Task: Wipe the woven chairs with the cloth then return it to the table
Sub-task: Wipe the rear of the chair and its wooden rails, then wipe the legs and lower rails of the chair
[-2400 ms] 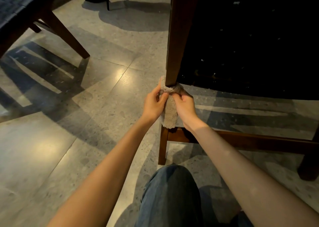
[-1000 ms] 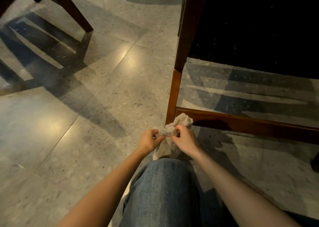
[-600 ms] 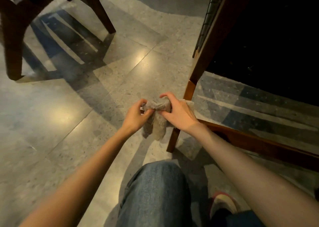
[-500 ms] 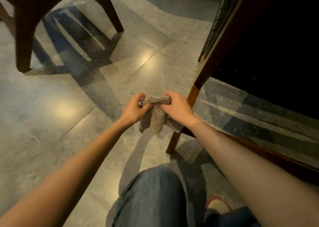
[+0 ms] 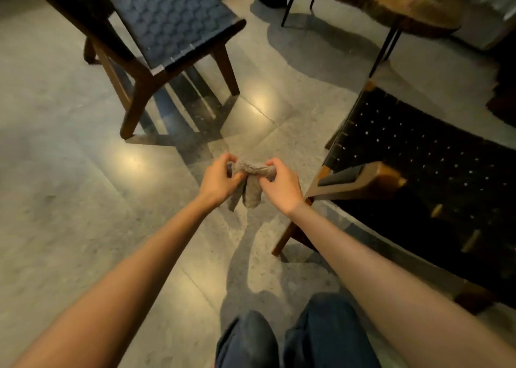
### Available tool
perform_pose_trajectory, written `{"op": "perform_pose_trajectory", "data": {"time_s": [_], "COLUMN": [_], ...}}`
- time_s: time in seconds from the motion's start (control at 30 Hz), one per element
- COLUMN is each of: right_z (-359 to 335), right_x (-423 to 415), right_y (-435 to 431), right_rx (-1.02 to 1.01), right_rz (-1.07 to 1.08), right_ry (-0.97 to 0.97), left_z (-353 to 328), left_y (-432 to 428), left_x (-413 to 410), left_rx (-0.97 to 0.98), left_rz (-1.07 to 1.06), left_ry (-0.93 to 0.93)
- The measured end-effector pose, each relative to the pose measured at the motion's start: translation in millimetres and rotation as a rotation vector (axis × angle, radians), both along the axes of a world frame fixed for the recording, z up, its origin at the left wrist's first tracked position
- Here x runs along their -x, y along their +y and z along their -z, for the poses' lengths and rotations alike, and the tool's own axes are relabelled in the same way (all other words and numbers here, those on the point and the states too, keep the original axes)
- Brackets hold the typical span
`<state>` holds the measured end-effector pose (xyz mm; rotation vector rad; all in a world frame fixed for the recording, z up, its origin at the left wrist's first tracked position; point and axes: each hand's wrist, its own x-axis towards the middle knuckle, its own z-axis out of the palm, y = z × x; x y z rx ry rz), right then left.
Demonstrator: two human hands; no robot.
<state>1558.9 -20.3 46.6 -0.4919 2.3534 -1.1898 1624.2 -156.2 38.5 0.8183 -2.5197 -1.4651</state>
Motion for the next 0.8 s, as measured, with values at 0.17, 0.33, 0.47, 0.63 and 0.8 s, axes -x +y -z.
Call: {"op": "perform_pose_trajectory", "data": {"time_s": [0.17, 0.33, 0.47, 0.63, 0.8], "right_z": [-139.6, -240.1, -287.7, -314.1, -316.3], "right_x": [-32.3, -26.4, 3.4, 52.9, 121.2], "right_y": [-18.2, -27.4, -16.7, -6.5, -12.0], "right_rx": [0.003, 0.012, 0.018, 0.026, -0.063], "right_rz": [0.031, 0.012, -0.040, 0.014, 0.089], "right_ry": [-0.112, -0.122, -0.099, -0.026, 0.016], "left_z": [-148.6, -257.8, -306.7, -328.2, -324.8], "left_y": [-15.7, -39.9, -50.6, -53.4, -81.9], "left_x": [-27.0, -33.2, -13.4, 45.0, 137.3], "left_rx": [0.016, 0.047, 0.014, -0.010, -0.071], "left_rz": [0.041, 0.122, 0.259, 0.334, 0.520], "left_ry": [-0.030, -0.019, 0.086, 0.122, 0.107]}}
